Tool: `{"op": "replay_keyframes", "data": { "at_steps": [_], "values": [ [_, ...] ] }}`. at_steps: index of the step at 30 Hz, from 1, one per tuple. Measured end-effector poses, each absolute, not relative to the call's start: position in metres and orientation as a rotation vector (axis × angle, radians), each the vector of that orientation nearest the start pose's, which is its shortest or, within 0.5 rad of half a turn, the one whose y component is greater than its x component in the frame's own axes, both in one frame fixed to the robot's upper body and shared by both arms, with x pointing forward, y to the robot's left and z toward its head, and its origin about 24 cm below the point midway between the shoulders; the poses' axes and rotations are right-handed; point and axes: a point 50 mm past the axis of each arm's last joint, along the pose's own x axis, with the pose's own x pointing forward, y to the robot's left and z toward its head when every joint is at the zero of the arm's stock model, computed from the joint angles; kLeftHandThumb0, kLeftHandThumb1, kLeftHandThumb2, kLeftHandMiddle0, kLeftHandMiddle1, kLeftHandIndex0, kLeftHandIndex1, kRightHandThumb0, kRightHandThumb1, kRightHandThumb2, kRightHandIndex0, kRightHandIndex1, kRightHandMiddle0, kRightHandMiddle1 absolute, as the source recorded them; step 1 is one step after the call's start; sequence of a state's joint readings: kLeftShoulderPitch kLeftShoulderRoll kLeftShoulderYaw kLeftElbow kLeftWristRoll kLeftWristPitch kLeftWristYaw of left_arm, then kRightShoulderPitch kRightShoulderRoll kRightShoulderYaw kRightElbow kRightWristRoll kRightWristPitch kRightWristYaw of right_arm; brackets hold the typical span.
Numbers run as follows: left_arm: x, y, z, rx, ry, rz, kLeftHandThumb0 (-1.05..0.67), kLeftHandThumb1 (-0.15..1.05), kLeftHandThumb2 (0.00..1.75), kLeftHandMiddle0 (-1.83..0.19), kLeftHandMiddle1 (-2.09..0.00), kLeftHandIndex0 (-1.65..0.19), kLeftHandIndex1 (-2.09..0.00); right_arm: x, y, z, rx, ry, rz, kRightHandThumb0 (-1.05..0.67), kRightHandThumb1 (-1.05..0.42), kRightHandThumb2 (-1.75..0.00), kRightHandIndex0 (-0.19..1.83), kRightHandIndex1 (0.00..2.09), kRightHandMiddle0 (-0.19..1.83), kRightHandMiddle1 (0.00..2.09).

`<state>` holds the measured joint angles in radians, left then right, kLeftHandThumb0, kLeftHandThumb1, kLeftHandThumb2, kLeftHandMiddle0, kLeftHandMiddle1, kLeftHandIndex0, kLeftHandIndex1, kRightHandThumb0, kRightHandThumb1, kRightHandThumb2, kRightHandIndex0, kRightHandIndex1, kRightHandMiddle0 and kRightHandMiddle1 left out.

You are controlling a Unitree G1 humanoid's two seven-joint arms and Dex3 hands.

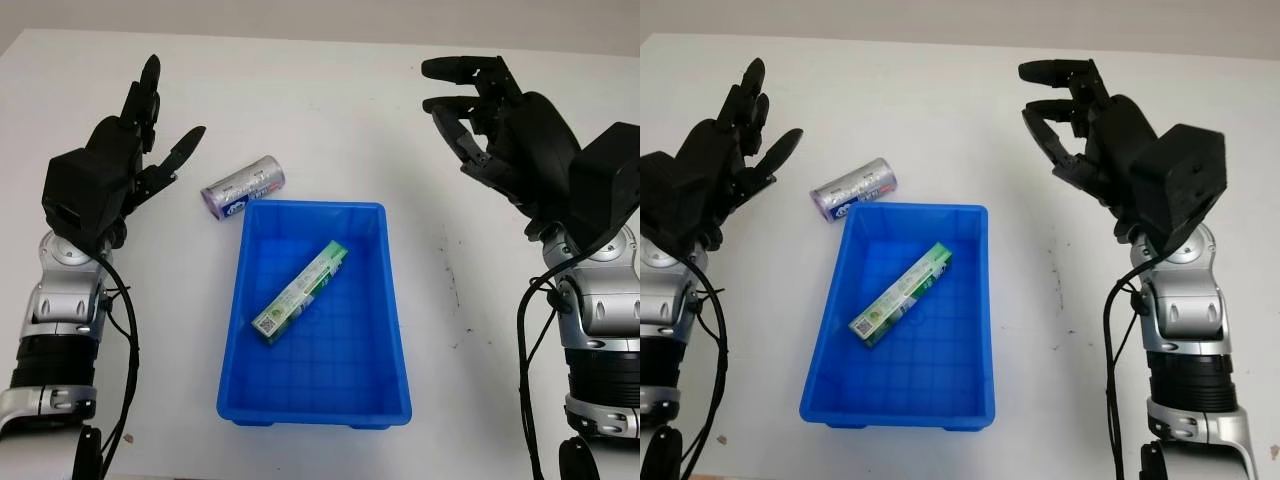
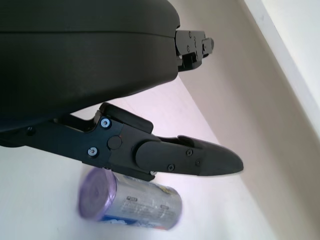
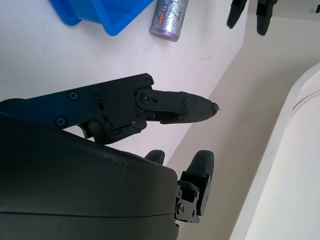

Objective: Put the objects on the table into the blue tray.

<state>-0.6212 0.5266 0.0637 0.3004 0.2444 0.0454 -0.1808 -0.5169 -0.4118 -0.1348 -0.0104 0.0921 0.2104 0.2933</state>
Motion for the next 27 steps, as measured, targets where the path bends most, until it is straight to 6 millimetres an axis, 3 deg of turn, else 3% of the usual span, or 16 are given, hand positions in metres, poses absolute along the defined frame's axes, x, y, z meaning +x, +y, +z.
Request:
{"op": "replay_keyframes", "data": {
  "at_steps": [1, 2, 3, 4, 5, 6, 7, 9, 19, 27],
  "values": [
    [0.353, 0.234, 0.192, 0.763, -0.22, 0.009, -0.78, 1.04, 0.07, 0.08, -1.13, 0.1, -0.05, 0.325, -0.205, 0.197, -0.312, -0.307, 0.198, -0.42, -1.05, -0.45, -0.19, 1.05, -0.19, 1.04],
    [0.354, 0.231, 0.193, 0.79, -0.21, 0.009, -0.79, 1.02, 0.09, 0.13, -1.54, 0.1, -0.05, 0.325, -0.205, 0.197, -0.31, -0.307, 0.199, -0.42, -1.05, -0.44, -0.19, 1.07, -0.19, 1.04],
    [0.355, 0.227, 0.194, 0.819, -0.197, 0.009, -0.81, 1.01, 0.09, 0.04, -1.87, 0.09, -0.05, 0.325, -0.205, 0.196, -0.309, -0.305, 0.197, -0.4, -1.05, -0.45, -0.19, 1.08, -0.19, 1.05],
    [0.356, 0.224, 0.194, 0.843, -0.186, 0.007, -0.82, 1.01, 0.09, 0.01, -1.98, 0.09, -0.05, 0.326, -0.205, 0.196, -0.308, -0.302, 0.193, -0.39, -1.05, -0.45, -0.19, 1.09, -0.19, 1.06],
    [0.357, 0.222, 0.195, 0.863, -0.178, 0.0, -0.82, 1.02, 0.07, 0.06, -1.18, 0.11, -0.05, 0.325, -0.204, 0.196, -0.308, -0.301, 0.192, -0.38, -1.05, -0.45, -0.19, 1.09, -0.19, 1.06],
    [0.358, 0.219, 0.194, 0.879, -0.172, -0.014, -0.82, 1.03, 0.06, 0.06, -0.57, 0.12, -0.05, 0.325, -0.204, 0.197, -0.307, -0.301, 0.19, -0.37, -1.05, -0.45, -0.19, 1.09, -0.19, 1.08],
    [0.358, 0.216, 0.194, 0.891, -0.168, -0.034, -0.83, 1.03, 0.06, 0.11, -0.33, 0.13, -0.04, 0.325, -0.204, 0.197, -0.308, -0.304, 0.19, -0.36, -1.05, -0.45, -0.19, 1.09, -0.19, 1.09],
    [0.36, 0.21, 0.194, 0.917, -0.156, -0.088, -0.86, 1.04, 0.07, 0.17, -0.11, 0.14, -0.04, 0.324, -0.203, 0.198, -0.312, -0.309, 0.186, -0.36, -1.05, -0.44, -0.19, 1.1, -0.19, 1.09],
    [0.368, 0.196, 0.218, 1.062, -0.077, -0.187, -0.89, 1.04, 0.07, 0.17, -0.05, 0.14, -0.05, 0.325, -0.2, 0.197, -0.323, -0.31, 0.164, -0.4, -1.05, -0.39, -0.19, 1.17, -0.19, 1.12],
    [0.368, 0.186, 0.217, 1.422, -0.109, -0.151, -0.88, 1.05, 0.11, 0.17, -0.05, 0.15, -0.05, 0.327, -0.198, 0.194, -0.319, -0.326, 0.188, -0.43, -1.05, -0.37, -0.19, 1.37, -0.19, 1.18]
  ]
}}
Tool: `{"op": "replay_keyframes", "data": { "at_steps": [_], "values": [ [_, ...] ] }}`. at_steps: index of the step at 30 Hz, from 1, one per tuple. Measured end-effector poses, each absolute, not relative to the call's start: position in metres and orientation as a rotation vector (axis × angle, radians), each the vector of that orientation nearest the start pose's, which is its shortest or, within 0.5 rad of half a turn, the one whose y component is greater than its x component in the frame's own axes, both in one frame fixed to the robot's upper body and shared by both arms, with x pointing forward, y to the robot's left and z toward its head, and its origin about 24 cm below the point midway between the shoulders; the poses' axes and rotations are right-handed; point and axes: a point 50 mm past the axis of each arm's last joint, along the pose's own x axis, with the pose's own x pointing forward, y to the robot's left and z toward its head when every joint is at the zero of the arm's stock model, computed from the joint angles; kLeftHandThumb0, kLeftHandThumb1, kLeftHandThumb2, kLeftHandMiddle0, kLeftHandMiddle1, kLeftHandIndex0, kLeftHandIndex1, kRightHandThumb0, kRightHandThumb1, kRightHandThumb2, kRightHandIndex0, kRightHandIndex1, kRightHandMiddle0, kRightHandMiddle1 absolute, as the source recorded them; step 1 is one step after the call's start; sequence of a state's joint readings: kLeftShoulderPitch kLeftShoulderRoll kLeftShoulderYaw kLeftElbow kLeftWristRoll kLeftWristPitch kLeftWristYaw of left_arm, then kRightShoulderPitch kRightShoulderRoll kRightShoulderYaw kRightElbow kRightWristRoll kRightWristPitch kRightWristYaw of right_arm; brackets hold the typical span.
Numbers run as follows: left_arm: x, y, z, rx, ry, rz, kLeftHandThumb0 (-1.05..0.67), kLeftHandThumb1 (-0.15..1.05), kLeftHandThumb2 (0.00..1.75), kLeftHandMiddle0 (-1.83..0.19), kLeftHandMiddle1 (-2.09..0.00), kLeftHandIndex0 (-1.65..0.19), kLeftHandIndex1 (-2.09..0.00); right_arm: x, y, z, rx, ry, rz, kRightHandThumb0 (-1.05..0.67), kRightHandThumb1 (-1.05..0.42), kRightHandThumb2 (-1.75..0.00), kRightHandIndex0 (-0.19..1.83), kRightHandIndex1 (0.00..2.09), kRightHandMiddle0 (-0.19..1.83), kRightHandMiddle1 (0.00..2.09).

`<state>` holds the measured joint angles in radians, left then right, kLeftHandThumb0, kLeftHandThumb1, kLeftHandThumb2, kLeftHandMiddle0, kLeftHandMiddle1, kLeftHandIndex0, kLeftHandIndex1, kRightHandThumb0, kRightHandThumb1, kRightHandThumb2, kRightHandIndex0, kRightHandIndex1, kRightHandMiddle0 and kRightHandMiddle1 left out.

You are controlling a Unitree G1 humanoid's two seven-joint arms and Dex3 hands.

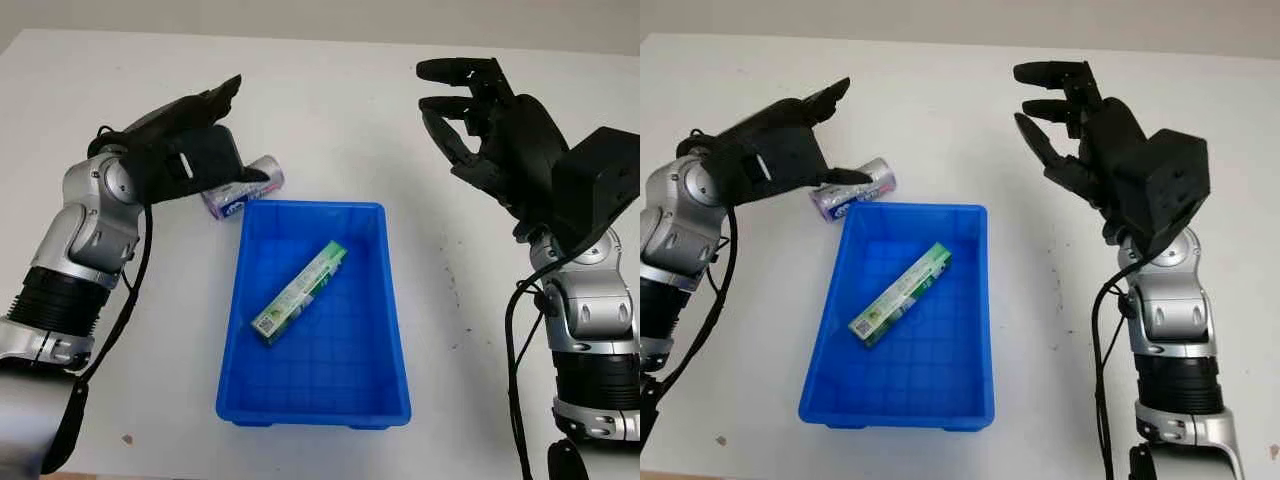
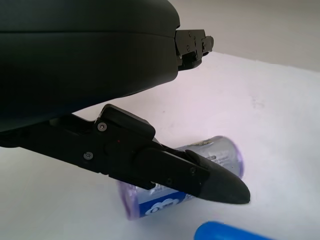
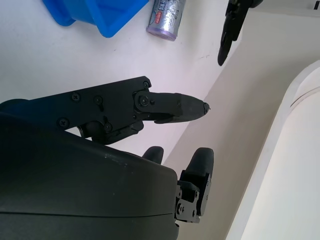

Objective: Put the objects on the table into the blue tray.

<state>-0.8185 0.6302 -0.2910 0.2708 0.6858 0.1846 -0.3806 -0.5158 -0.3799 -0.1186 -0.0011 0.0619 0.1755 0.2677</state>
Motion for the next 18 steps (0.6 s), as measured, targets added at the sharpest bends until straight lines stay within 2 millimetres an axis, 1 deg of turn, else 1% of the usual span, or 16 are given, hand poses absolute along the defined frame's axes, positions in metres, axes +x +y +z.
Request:
{"op": "replay_keyframes", "data": {
  "at_steps": [4, 8, 13, 18],
  "values": [
    [0.371, 0.184, 0.209, 1.566, -0.11, -0.108, -0.85, 1.04, 0.09, 0.17, -0.05, 0.16, -0.04, 0.327, -0.197, 0.193, -0.316, -0.34, 0.194, -0.42, -1.05, -0.36, -0.19, 1.46, -0.19, 1.25],
    [0.374, 0.184, 0.203, 1.647, -0.117, -0.072, -0.82, 1.04, 0.07, 0.17, -0.05, 0.17, -0.04, 0.326, -0.196, 0.194, -0.314, -0.346, 0.2, -0.41, -1.05, -0.37, -0.19, 1.51, -0.19, 1.26],
    [0.377, 0.181, 0.2, 1.697, -0.132, -0.071, -0.84, 1.05, 0.1, 0.16, -0.06, 0.15, -0.05, 0.324, -0.195, 0.192, -0.318, -0.344, 0.204, -0.4, -1.05, -0.36, -0.19, 1.51, -0.19, 1.25],
    [0.379, 0.178, 0.195, 1.703, -0.103, -0.102, -0.83, 1.05, 0.09, 0.14, -0.06, 0.14, -0.06, 0.321, -0.194, 0.193, -0.312, -0.347, 0.208, -0.38, -1.05, -0.37, -0.19, 1.45, -0.19, 1.22]
  ]
}}
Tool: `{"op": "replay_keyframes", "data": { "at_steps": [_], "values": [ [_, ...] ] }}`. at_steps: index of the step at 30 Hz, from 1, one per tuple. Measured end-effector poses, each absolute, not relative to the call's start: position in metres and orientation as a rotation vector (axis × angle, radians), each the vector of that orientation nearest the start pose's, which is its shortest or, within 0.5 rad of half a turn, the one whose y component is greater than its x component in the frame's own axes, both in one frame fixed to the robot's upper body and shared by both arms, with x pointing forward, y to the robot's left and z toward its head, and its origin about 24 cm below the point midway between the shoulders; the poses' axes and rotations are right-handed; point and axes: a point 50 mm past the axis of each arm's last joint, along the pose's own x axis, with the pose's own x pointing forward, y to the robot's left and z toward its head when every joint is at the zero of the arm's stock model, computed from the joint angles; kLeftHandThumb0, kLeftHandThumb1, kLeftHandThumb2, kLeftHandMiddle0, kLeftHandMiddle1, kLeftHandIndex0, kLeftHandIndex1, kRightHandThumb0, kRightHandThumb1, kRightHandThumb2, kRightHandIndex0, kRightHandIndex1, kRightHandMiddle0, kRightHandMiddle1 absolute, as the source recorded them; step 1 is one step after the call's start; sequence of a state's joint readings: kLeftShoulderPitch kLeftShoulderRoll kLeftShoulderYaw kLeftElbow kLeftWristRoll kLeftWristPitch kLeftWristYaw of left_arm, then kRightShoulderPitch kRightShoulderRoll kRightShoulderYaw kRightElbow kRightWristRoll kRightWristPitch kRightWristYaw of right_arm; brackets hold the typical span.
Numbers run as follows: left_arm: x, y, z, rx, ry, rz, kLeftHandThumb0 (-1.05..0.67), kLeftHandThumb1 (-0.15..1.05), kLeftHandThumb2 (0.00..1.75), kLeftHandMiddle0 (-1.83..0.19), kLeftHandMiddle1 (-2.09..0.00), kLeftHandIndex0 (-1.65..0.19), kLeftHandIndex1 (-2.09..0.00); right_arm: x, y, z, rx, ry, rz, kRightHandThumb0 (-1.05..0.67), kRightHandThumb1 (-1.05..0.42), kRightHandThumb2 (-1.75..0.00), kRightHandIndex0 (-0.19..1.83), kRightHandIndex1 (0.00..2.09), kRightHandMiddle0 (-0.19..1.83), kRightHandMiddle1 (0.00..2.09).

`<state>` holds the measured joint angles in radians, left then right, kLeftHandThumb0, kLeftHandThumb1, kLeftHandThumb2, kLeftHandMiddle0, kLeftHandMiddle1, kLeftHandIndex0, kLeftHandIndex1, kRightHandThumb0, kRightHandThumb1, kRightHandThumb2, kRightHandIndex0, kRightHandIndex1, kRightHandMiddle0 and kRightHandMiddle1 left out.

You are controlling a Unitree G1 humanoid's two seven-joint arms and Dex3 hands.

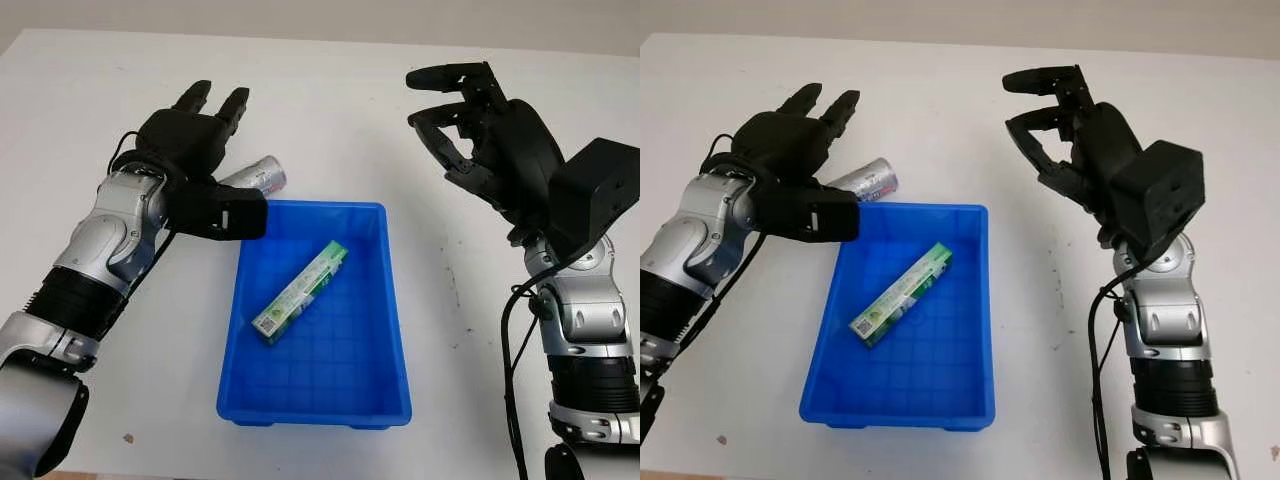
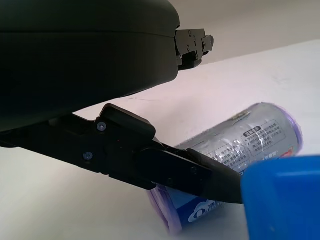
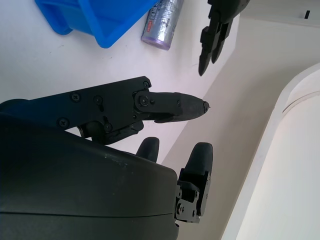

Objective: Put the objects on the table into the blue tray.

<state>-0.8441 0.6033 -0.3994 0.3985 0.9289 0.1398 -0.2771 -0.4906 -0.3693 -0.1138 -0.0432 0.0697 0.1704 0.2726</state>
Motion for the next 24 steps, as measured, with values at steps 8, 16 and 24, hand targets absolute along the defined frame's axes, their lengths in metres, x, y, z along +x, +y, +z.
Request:
{"op": "replay_keyframes", "data": {
  "at_steps": [8, 16, 24],
  "values": [
    [0.382, 0.176, 0.185, 1.643, -0.01, -0.203, -0.81, 1.03, 0.09, 0.09, -0.07, 0.09, -0.08, 0.319, -0.193, 0.194, -0.31, -0.353, 0.212, -0.37, -1.05, -0.37, -0.19, 1.47, -0.19, 1.24],
    [0.388, 0.171, 0.182, 1.579, -0.005, -0.252, -0.8, 1.04, 0.06, -0.29, -1.94, -0.07, -0.89, 0.318, -0.193, 0.196, -0.311, -0.372, 0.211, -0.35, -1.05, -0.38, -0.19, 1.44, -0.19, 1.27],
    [0.393, 0.161, 0.178, 1.742, -0.126, -0.224, -0.54, 1.05, 0.23, -0.77, -2.09, -0.05, -1.06, 0.316, -0.193, 0.198, -0.305, -0.405, 0.221, -0.33, -1.05, -0.4, -0.19, 1.37, -0.19, 1.32]
  ]
}}
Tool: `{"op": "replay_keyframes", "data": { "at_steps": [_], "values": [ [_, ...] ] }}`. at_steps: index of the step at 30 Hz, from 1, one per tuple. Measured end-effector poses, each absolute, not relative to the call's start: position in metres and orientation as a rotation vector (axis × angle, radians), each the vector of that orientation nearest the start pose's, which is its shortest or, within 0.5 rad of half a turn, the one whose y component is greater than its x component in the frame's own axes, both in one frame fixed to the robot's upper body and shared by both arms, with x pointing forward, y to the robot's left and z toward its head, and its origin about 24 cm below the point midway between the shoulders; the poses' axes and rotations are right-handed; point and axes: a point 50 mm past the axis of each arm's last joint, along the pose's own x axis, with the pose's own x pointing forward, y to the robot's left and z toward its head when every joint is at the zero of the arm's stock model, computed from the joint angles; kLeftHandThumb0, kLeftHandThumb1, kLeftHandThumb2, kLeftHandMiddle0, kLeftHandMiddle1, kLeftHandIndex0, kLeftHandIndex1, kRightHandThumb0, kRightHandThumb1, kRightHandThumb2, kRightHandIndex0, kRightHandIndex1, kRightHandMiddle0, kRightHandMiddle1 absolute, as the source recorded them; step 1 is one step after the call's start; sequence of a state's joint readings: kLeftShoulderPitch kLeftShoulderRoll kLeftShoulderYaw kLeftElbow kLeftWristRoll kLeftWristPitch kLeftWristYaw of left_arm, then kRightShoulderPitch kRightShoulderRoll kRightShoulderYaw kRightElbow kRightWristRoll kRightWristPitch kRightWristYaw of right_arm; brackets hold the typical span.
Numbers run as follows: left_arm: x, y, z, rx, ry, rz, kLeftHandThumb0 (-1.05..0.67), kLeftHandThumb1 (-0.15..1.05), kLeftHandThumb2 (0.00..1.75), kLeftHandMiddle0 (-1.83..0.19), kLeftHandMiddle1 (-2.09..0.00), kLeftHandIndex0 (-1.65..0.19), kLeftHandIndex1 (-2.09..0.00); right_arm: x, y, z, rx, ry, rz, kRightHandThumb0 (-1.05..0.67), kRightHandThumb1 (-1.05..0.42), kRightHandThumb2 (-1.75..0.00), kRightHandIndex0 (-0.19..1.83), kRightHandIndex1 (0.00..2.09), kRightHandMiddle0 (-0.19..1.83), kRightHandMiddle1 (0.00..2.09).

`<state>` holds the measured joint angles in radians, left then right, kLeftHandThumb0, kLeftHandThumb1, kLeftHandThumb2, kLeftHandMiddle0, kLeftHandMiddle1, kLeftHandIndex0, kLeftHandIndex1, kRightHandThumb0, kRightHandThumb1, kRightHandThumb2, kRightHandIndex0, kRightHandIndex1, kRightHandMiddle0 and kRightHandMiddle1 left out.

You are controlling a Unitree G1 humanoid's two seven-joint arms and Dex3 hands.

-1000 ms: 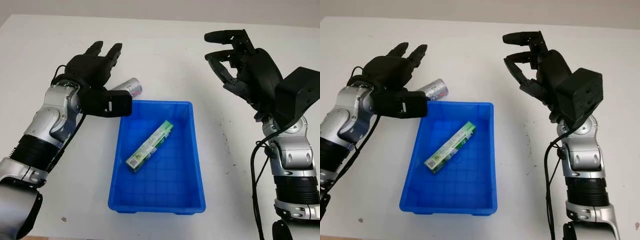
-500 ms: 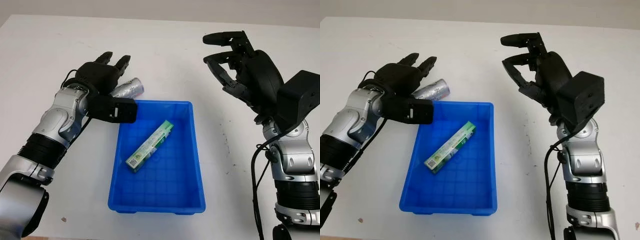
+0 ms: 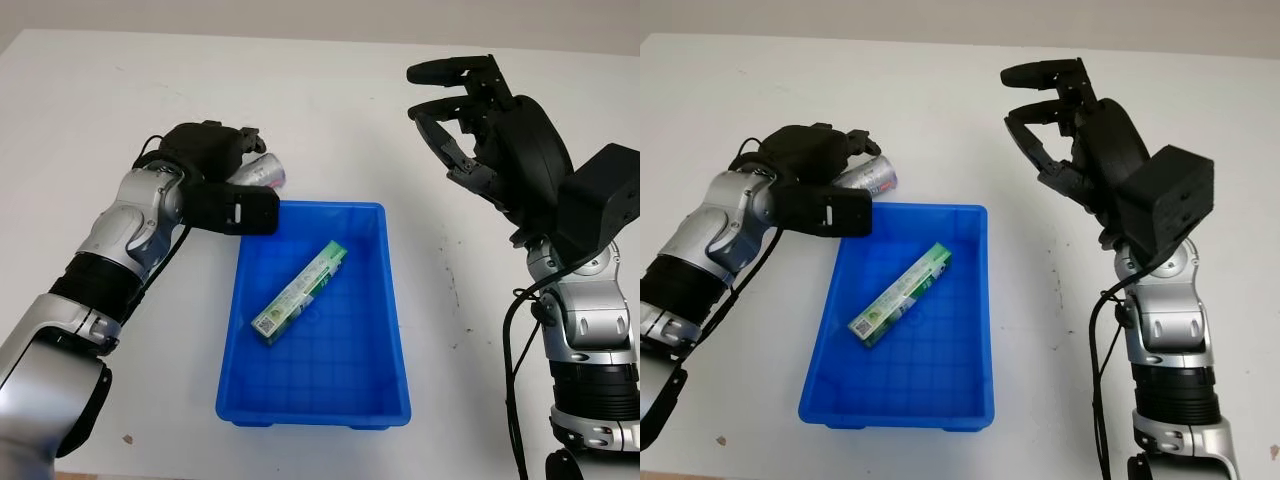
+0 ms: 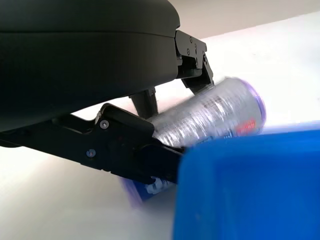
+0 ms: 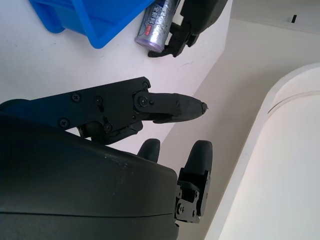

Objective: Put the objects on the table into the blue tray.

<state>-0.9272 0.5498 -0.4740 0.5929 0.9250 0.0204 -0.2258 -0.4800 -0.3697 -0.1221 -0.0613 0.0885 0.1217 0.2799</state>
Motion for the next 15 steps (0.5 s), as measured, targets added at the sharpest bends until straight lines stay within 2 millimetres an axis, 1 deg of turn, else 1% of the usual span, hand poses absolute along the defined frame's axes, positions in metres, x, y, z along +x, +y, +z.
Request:
{"op": "replay_keyframes", "data": {
  "at_steps": [3, 4, 6, 7, 8, 10, 13, 15],
  "values": [
    [0.3931, 0.1601, 0.1754, 1.797, -0.158, -0.212, -0.53, 1.05, 0.3, -0.75, -2.09, -0.08, -1.12, 0.3158, -0.1953, 0.1991, -0.291, -0.408, 0.224, -0.33, -1.05, -0.4, -0.19, 1.34, -0.19, 1.29],
    [0.3931, 0.16, 0.1754, 1.797, -0.166, -0.21, -0.53, 1.05, 0.33, -0.76, -2.09, -0.06, -1.19, 0.3158, -0.1953, 0.1992, -0.288, -0.408, 0.227, -0.33, -1.05, -0.39, -0.19, 1.34, -0.19, 1.29],
    [0.3933, 0.1597, 0.176, 1.8, -0.178, -0.203, -0.53, 1.05, 0.36, -0.77, -2.09, -0.03, -1.24, 0.3159, -0.1953, 0.199, -0.288, -0.407, 0.229, -0.34, -1.05, -0.39, -0.19, 1.35, -0.19, 1.31],
    [0.3933, 0.1594, 0.1763, 1.804, -0.183, -0.2, -0.53, 1.05, 0.37, -0.78, -2.09, -0.01, -1.4, 0.3161, -0.1955, 0.1985, -0.291, -0.404, 0.228, -0.34, -1.05, -0.39, -0.19, 1.37, -0.19, 1.32],
    [0.3933, 0.159, 0.1767, 1.807, -0.19, -0.198, -0.53, 1.05, 0.37, -0.79, -2.09, 0.0, -1.5, 0.3163, -0.1957, 0.1982, -0.296, -0.402, 0.225, -0.34, -1.05, -0.39, -0.19, 1.37, -0.19, 1.32],
    [0.3933, 0.1586, 0.1769, 1.812, -0.198, -0.195, -0.52, 1.05, 0.37, -0.7, -2.09, 0.03, -1.65, 0.3169, -0.1962, 0.1971, -0.297, -0.4, 0.226, -0.34, -1.05, -0.38, -0.19, 1.39, -0.19, 1.36],
    [0.3934, 0.159, 0.1766, 1.815, -0.206, -0.188, -0.51, 1.05, 0.34, -0.67, -2.09, 0.04, -1.72, 0.3178, -0.1969, 0.1952, -0.298, -0.398, 0.226, -0.33, -1.05, -0.38, -0.19, 1.43, -0.19, 1.37],
    [0.3936, 0.1593, 0.1758, 1.815, -0.217, -0.185, -0.5, 1.05, 0.3, -0.68, -2.09, 0.02, -1.64, 0.3179, -0.1971, 0.1952, -0.303, -0.407, 0.228, -0.33, -1.05, -0.37, -0.19, 1.48, -0.19, 1.39]
  ]
}}
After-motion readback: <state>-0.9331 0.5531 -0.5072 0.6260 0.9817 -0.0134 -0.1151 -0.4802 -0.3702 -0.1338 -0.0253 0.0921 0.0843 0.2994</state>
